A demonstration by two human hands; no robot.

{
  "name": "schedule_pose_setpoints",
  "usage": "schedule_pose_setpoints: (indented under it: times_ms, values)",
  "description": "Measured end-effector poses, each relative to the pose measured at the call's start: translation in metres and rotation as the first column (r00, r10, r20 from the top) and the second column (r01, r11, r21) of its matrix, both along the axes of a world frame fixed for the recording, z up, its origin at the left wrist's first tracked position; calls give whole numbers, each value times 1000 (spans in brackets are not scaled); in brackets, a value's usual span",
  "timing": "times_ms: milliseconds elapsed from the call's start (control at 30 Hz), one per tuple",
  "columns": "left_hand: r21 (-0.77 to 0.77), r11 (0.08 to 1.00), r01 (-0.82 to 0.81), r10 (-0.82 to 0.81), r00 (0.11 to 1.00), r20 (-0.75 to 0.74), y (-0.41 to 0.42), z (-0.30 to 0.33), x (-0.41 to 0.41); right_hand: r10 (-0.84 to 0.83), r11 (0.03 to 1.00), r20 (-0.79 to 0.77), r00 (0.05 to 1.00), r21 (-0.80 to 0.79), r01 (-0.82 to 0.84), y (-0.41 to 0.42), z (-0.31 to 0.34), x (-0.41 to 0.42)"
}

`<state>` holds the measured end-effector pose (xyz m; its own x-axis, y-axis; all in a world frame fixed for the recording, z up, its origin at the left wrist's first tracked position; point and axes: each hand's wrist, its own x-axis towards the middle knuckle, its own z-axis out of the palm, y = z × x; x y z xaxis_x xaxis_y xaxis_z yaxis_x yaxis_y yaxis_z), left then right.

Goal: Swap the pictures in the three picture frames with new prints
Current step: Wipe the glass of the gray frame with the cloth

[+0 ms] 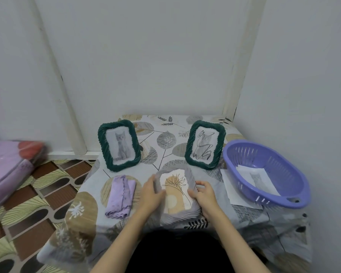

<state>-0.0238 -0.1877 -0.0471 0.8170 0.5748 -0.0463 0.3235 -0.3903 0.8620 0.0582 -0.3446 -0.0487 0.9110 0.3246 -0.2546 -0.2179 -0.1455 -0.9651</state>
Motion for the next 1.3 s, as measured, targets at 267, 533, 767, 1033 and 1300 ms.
schedule_pose_setpoints:
  times_ms: [267, 533, 767, 1033, 1300]
  values:
    - [-653, 745, 133, 100, 946, 307, 7, 37, -2, 111, 913, 23, 994, 392, -111, -11, 31, 5]
    - [-553, 788, 272, -8, 902, 431, 33, 69, 15, 329, 872, 91, 940, 351, -340, 12, 80, 53]
    - [-492, 832, 256, -13, 896, 444, 68, 66, 56, 388, 808, 70, 919, 454, -376, 58, 94, 104]
    - [-486, 857, 170, 75, 893, 444, 118, 51, 115, 421, 763, 124, 899, 488, -424, 117, 88, 165]
    - [-417, 904, 95, 120, 880, 459, 129, 38, 143, 273, 786, 123, 954, 543, -295, 145, 64, 186]
